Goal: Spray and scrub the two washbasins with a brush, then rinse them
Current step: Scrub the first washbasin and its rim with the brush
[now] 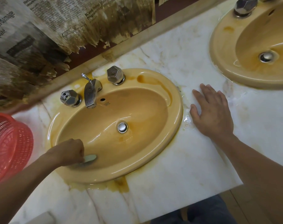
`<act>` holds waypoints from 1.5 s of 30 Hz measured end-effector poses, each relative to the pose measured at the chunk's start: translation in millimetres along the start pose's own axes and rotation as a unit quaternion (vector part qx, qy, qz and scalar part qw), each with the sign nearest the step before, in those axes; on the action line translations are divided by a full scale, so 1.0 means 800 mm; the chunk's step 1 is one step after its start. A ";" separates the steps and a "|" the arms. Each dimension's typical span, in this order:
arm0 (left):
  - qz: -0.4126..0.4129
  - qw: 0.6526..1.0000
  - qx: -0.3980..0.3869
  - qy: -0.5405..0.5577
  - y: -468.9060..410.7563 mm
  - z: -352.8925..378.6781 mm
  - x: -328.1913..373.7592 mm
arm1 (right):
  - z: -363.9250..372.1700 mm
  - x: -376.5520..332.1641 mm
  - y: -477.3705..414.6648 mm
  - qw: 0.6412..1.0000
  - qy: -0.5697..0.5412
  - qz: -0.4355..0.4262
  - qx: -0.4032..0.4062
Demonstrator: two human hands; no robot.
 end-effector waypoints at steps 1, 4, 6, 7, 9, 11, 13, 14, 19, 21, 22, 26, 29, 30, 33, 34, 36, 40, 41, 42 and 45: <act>-0.008 1.000 0.014 -0.014 -0.002 -0.001 -0.003 | 0.000 0.000 0.000 1.000 -0.001 0.000 0.001; -0.003 0.969 0.164 -0.184 -0.002 -0.003 -0.029 | 0.001 0.000 0.000 1.000 -0.006 0.001 0.005; 0.074 0.926 0.288 -0.235 -0.004 0.001 -0.049 | 0.002 0.000 0.001 1.000 -0.008 -0.001 0.008; 0.101 0.917 0.315 -0.225 -0.008 0.003 -0.059 | 0.002 0.001 0.001 1.000 -0.007 -0.001 0.008; 0.119 0.903 0.372 -0.181 -0.019 0.000 -0.069 | 0.003 0.002 0.000 1.000 -0.006 -0.002 0.004; 0.108 0.901 0.384 -0.171 -0.030 -0.003 -0.062 | 0.003 0.001 0.000 1.000 -0.004 -0.001 0.001; 0.130 0.908 0.352 -0.189 -0.038 0.008 -0.050 | 0.002 0.001 0.000 1.000 -0.004 0.000 0.002; 0.148 0.915 0.311 -0.208 -0.039 0.016 -0.044 | 0.002 0.001 -0.001 1.000 -0.005 0.000 0.003; 0.136 0.931 0.250 -0.227 -0.051 -0.011 -0.038 | 0.002 0.001 0.000 1.000 0.001 -0.001 0.004; 0.132 0.905 0.339 -0.218 -0.061 -0.039 -0.037 | 0.002 0.001 0.000 1.000 0.000 -0.003 0.002; 0.136 0.893 0.367 -0.221 -0.064 -0.046 -0.033 | 0.002 0.001 -0.001 1.000 0.001 -0.004 0.002; 0.190 0.901 0.301 -0.248 -0.066 -0.031 -0.008 | 0.003 0.000 0.000 1.000 0.000 -0.004 0.004; 0.181 0.902 0.282 -0.273 -0.061 -0.021 -0.015 | 0.003 0.000 -0.001 1.000 -0.003 -0.005 0.006; 0.177 0.901 0.318 -0.235 -0.063 -0.027 -0.022 | 0.002 0.001 -0.001 1.000 -0.004 -0.003 0.006; 0.170 0.865 0.446 -0.154 -0.070 -0.047 -0.033 | 0.003 0.002 -0.001 1.000 -0.005 -0.004 0.005; 0.174 0.854 0.470 -0.137 -0.067 -0.050 -0.028 | 0.003 0.002 -0.001 1.000 -0.006 -0.004 0.006; 0.186 0.837 0.504 -0.100 -0.067 -0.046 -0.021 | 0.003 0.002 0.000 1.000 -0.006 -0.003 0.007; 0.203 0.861 0.449 -0.127 -0.082 -0.013 -0.028 | 0.003 0.001 0.000 1.000 -0.003 -0.004 0.007; 0.194 0.857 0.465 -0.108 -0.084 -0.015 -0.029 | 0.003 0.001 0.000 1.000 -0.002 -0.004 0.007; 0.179 0.844 0.500 -0.080 -0.084 -0.019 -0.027 | 0.003 0.001 0.000 1.000 -0.001 -0.003 0.005; 0.136 0.786 0.601 -0.045 -0.081 -0.028 -0.002 | 0.004 0.001 0.001 1.000 0.004 -0.001 0.001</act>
Point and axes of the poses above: each hand's wrist, its own y-axis away from the middle knuckle, its own z-axis out of the palm, x = y × z, the point moved 1 cm from there along -y, towards the middle knuckle, and after that the axes turned 7 degrees about x, right-handed, at the moved point
